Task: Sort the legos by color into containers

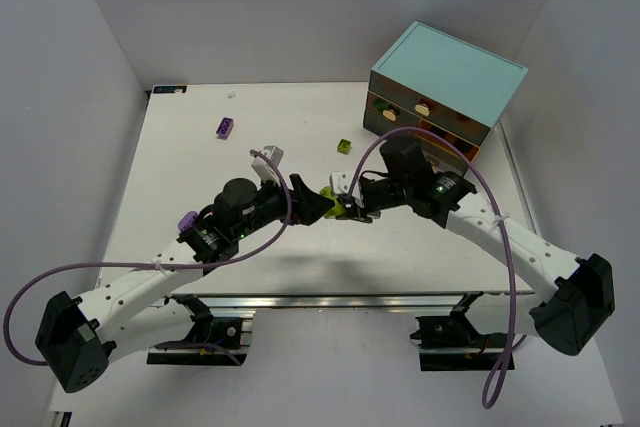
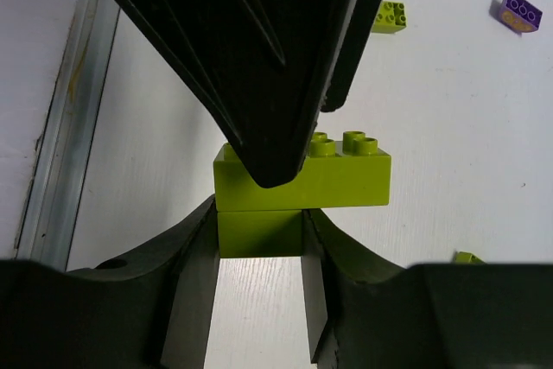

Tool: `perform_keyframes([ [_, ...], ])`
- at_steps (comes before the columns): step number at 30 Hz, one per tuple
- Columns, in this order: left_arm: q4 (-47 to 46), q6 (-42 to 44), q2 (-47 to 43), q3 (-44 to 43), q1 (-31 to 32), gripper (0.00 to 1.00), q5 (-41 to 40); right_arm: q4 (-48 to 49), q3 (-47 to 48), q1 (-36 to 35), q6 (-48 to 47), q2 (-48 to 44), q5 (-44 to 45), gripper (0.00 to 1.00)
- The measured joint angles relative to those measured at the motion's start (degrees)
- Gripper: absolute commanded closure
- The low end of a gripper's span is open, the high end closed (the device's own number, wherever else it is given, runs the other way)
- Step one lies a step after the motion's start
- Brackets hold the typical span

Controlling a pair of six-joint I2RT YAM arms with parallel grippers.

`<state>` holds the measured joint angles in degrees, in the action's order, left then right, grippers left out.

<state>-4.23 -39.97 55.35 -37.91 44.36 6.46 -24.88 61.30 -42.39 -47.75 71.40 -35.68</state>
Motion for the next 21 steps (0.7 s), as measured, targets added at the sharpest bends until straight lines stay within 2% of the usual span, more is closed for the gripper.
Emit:
perform_keyframes([
  [9, -2.4, -3.9, 0.6, 0.0, 0.0, 0.27, 0.5, 1.1, -1.3, 0.0, 1.0, -2.6, -1.0, 1.0],
  [17, -4.1, -5.7, 3.5, -0.1, 0.0, 0.35, 2.5, 1.5, -1.9, 0.0, 1.9, -3.4, -1.9, 1.0],
  [19, -4.6, -6.1, 3.9, -0.1, 0.0, 0.44, 3.1, 1.5, -2.1, 0.0, 2.2, -3.4, -2.0, 1.0],
  [20, -4.9, -6.2, 4.0, -0.1, 0.0, 0.54, 3.4, 1.4, -2.2, 0.0, 2.3, -3.4, -1.9, 1.0],
  [21, -4.9, -6.6, 4.2, -0.3, 0.0, 0.57, 3.5, 1.4, -2.2, 0.0, 2.3, -3.4, -1.7, 1.0],
])
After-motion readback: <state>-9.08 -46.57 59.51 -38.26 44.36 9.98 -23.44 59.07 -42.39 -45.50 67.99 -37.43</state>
